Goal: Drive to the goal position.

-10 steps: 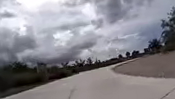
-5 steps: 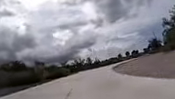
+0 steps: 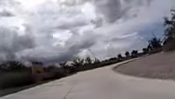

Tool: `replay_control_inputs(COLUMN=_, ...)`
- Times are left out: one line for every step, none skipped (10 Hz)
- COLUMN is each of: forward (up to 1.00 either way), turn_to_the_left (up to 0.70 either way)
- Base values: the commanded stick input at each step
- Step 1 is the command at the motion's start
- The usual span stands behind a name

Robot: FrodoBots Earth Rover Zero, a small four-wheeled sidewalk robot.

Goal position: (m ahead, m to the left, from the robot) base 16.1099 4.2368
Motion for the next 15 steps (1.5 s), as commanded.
replay_control_inputs(forward=0.85, turn_to_the_left=0.00)
replay_control_inputs(forward=0.85, turn_to_the_left=0.00)
replay_control_inputs(forward=0.85, turn_to_the_left=0.00)
replay_control_inputs(forward=0.85, turn_to_the_left=0.00)
replay_control_inputs(forward=0.85, turn_to_the_left=0.00)
replay_control_inputs(forward=0.85, turn_to_the_left=0.00)
replay_control_inputs(forward=0.85, turn_to_the_left=0.00)
replay_control_inputs(forward=0.85, turn_to_the_left=0.00)
replay_control_inputs(forward=0.85, turn_to_the_left=0.00)
replay_control_inputs(forward=0.85, turn_to_the_left=0.00)
replay_control_inputs(forward=0.85, turn_to_the_left=0.00)
replay_control_inputs(forward=0.85, turn_to_the_left=0.00)
replay_control_inputs(forward=0.85, turn_to_the_left=0.00)
replay_control_inputs(forward=0.85, turn_to_the_left=0.00)
replay_control_inputs(forward=0.85, turn_to_the_left=0.00)
